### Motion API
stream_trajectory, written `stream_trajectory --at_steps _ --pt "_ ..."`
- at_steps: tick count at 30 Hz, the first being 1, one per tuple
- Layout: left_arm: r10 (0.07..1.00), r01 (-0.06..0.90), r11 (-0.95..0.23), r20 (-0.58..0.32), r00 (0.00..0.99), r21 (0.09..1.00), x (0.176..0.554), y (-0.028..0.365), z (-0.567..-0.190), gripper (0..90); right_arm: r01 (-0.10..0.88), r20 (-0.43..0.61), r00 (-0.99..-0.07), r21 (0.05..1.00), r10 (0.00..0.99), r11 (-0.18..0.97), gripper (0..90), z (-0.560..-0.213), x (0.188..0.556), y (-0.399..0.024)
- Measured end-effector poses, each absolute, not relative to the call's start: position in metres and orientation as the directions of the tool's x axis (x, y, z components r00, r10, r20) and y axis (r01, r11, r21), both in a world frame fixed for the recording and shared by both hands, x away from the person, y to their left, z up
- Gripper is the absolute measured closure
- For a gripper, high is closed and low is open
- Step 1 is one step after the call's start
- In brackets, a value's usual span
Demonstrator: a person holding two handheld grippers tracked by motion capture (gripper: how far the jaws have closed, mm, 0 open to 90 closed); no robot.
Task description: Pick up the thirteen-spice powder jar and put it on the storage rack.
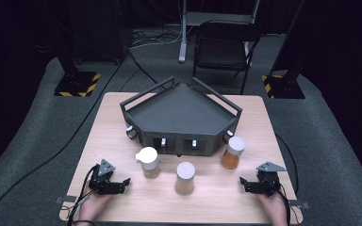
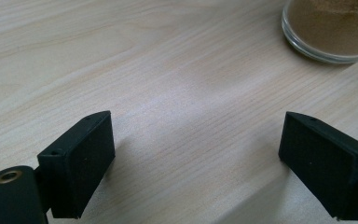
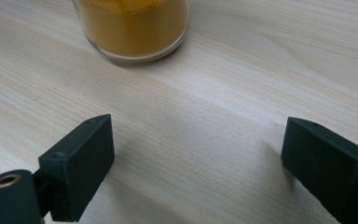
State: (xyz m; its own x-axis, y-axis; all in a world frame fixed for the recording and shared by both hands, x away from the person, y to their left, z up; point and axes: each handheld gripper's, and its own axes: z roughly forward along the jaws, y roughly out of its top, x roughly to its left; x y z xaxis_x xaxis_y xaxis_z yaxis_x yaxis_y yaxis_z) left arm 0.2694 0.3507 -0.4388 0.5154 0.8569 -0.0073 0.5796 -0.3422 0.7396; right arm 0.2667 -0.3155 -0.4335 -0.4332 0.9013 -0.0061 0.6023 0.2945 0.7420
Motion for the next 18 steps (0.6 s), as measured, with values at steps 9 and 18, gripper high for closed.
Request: stream_trajectory --at_steps 9,18 --pt "0.856 0.58 -0.343 -0.007 0.516 0.739 0.2696 0.3508 -0.4387 9.6 0.604 -0.005 -0.431 0.741 0.902 0.293 7.8 -0.4334 0.267 -0.3152" --pt "0.855 0.58 -0.346 -0.007 0.519 0.738 0.2699 0.3506 -0.4386 8.7 0.611 -0.004 -0.421 0.738 0.907 0.287 5.9 -0.433 0.2673 -0.3138"
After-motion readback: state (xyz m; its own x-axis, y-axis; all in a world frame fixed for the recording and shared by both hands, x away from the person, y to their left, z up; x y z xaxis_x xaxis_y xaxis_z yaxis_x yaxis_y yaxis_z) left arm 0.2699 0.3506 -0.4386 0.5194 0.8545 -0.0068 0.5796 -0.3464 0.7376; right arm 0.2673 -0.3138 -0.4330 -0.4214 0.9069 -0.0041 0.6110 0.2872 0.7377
